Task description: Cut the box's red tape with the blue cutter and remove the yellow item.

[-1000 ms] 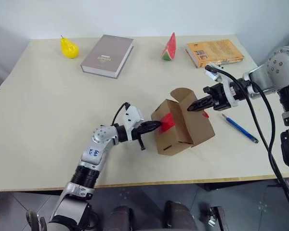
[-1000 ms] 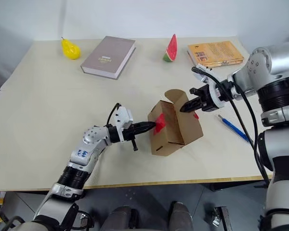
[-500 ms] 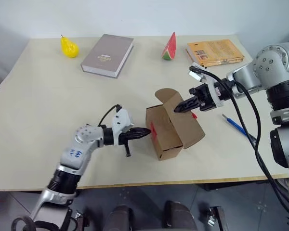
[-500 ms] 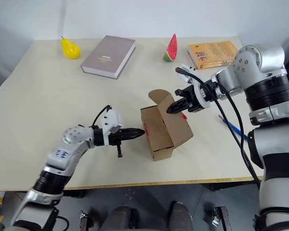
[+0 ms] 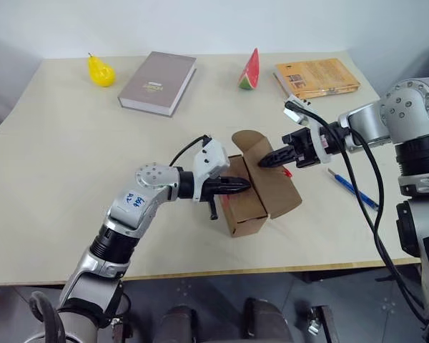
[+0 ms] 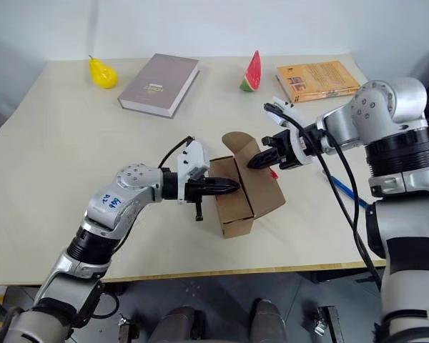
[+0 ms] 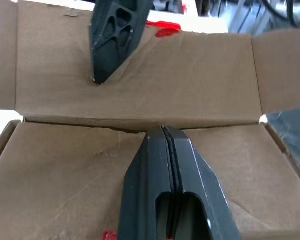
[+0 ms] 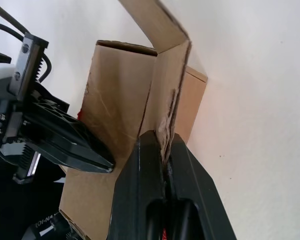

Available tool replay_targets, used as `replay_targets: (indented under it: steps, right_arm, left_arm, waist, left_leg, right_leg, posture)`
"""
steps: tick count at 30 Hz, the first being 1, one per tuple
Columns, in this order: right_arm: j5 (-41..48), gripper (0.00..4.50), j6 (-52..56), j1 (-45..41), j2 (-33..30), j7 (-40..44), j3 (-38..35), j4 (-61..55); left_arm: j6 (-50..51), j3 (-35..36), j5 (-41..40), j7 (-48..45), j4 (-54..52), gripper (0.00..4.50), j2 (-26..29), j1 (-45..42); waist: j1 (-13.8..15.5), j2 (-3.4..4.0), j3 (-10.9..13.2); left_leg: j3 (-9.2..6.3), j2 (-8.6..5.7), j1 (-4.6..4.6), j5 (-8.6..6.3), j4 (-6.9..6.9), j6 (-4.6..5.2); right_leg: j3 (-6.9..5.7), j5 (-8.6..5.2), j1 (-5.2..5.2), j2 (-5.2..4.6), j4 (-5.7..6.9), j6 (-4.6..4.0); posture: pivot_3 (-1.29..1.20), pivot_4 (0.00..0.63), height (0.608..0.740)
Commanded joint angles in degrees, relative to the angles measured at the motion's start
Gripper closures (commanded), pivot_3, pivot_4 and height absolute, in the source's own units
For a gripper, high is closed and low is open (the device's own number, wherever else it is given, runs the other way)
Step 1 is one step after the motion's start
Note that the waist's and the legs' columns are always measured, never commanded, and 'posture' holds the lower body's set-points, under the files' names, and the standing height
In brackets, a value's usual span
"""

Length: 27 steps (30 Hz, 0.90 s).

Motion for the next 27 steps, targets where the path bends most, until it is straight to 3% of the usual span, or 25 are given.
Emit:
replay_targets:
  steps: [1, 12, 19, 27]
  right_arm:
    - [-0.3, 4.49, 0.21, 0.57, -2.11, -1.02, -1.84, -1.18]
    - [-8.15, 4.49, -0.2, 4.3, -6.7, 3.55, -3.06, -6.08]
    - [-9.37, 4.49, 0.21, 8.12, -2.18, 1.98, -8.66, -8.15]
    - [-11.68, 4.49, -0.44, 14.98, 2.01, -1.84, -13.88, -15.27]
  left_arm:
    - [3.35, -1.6, 0.39, -2.31, -0.3, 4.5, 2.37, 1.63]
    - [6.44, 6.04, -1.75, -1.5, -2.45, 4.5, 9.44, 8.24]
    - [7.59, 8.03, -2.56, 0.42, -2.75, 4.5, 8.57, 8.16]
    - [10.93, 7.69, -2.2, 0.49, -3.25, 4.5, 11.31, 9.48]
  waist:
    - [0.0, 0.0, 0.0]
    - [0.06, 0.01, 0.0]
    - [0.42, 0.0, 0.0]
    - [0.26, 0.01, 0.0]
  left_leg:
    - [0.0, 0.0, 0.01, 0.0, 0.0, 0.0]
    - [0.08, 0.01, 0.06, 0.0, 0.03, 0.0]
    - [0.05, 0.0, 0.05, 0.01, 0.09, 0.0]
    - [0.05, -0.01, 0.09, 0.01, 0.05, 0.0]
  right_leg:
    - [0.0, 0.0, 0.0, 0.0, 0.0, 0.0]
    - [0.11, 0.0, 0.0, 0.0, 0.02, -0.01]
    - [0.09, 0.0, 0.07, -0.01, 0.01, -0.01]
    - [0.09, 0.0, 0.05, -0.01, 0.06, -0.01]
  posture:
    - [0.0, 0.15, 0.74]
    - [0.0, 0.15, 0.74]
    - [0.0, 0.15, 0.74]
    - [0.0, 0.15, 0.74]
